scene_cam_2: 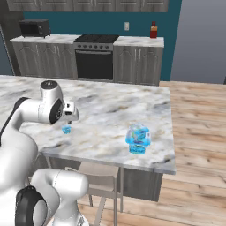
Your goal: Stack the yogurt containers by placing the smaller containers on top of the larger containers.
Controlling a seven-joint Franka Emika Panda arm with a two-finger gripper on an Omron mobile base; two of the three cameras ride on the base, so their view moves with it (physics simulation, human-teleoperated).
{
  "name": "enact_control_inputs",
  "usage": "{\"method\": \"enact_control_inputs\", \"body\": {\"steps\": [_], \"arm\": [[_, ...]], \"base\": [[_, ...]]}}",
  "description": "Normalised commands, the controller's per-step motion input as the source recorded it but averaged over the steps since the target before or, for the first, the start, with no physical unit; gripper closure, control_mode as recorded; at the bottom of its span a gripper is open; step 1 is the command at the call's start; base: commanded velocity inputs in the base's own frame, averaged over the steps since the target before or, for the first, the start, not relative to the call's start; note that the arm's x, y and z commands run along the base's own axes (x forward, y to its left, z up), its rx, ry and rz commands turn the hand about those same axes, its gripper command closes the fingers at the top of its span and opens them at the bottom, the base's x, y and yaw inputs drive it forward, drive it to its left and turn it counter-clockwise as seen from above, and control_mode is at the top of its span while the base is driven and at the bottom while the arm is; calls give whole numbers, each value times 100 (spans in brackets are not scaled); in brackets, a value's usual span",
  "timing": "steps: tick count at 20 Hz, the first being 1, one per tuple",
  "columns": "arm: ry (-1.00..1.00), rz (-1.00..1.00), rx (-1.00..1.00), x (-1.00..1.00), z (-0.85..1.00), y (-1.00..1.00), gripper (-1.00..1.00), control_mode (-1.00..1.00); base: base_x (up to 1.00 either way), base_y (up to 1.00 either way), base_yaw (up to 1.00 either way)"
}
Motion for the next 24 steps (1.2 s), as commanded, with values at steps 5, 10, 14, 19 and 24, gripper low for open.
{"method": "enact_control_inputs", "body": {"steps": [5,10,14,19,24], "arm": [[-1,0,0,37,-22,41,-100,-100],[-5,0,0,38,-8,25,-100,-100],[-1,-1,0,30,-8,10,-100,-100],[-1,0,0,23,-14,1,-100,-100],[0,0,0,20,-17,4,-100,-100]], "base": [[0,0,0],[0,0,0],[0,0,0],[0,0,0],[0,0,0]]}}
